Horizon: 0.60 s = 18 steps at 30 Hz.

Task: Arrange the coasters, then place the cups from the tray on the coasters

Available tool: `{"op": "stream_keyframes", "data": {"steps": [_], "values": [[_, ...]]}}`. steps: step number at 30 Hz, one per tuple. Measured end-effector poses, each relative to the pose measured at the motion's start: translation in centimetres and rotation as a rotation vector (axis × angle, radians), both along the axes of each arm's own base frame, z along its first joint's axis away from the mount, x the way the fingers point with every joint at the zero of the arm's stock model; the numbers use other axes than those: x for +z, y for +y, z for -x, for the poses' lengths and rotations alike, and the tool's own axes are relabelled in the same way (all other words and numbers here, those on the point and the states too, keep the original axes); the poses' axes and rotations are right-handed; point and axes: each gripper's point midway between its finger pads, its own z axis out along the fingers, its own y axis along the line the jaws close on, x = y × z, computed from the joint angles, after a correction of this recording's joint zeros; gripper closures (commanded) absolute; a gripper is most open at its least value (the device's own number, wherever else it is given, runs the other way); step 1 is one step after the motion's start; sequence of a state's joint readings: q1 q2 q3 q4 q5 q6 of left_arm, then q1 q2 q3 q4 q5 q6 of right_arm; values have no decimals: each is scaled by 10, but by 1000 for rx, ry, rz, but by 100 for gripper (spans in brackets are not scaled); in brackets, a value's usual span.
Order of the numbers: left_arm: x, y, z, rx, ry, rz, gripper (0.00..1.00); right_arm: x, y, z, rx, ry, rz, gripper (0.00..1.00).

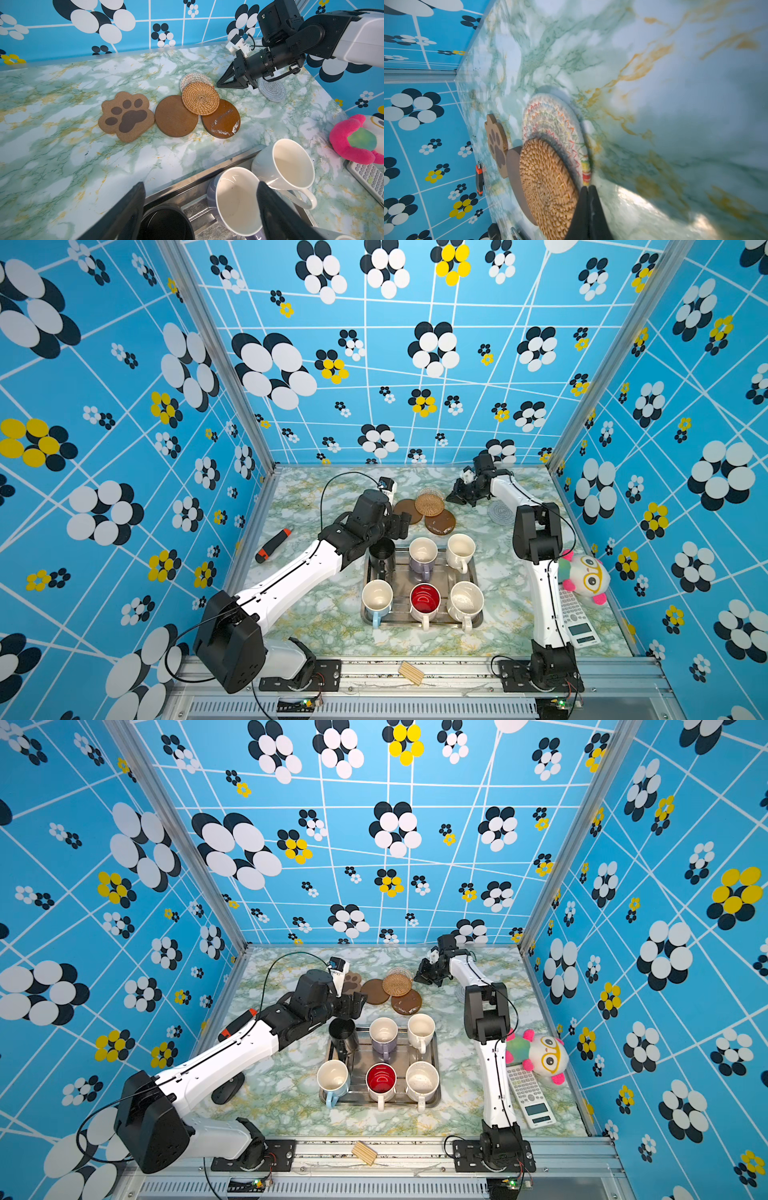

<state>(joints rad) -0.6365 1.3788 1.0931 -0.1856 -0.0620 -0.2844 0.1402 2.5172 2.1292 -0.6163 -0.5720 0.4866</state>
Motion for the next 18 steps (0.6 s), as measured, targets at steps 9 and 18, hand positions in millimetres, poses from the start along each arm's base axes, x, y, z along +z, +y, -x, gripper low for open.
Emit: {"op": "stream_keyframes", "data": {"steps": [9,18], "values": [[-1,1,-1,7,1,-4,22,0,1,1,3,4,-4,94],[-43,-26,-36,-25,132,-45,24,0,3,4,21,5,-19,72]]}}
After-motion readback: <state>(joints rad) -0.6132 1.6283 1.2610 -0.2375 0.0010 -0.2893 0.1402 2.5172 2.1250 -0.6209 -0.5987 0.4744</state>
